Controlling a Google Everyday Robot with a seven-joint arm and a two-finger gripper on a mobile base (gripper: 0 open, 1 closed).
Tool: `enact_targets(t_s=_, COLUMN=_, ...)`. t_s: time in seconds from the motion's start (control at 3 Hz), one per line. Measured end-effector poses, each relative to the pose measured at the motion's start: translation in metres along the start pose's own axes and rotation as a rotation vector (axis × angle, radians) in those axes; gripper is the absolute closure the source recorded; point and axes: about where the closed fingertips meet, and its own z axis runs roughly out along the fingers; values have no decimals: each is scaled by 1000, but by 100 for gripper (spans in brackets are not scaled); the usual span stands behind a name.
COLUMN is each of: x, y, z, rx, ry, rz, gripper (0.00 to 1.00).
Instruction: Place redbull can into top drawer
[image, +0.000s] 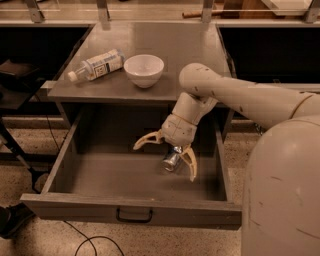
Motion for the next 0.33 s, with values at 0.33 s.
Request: enact_targets(t_s=0.33, x=0, y=0, z=0, rx=0, ry=0, rz=0, gripper=0)
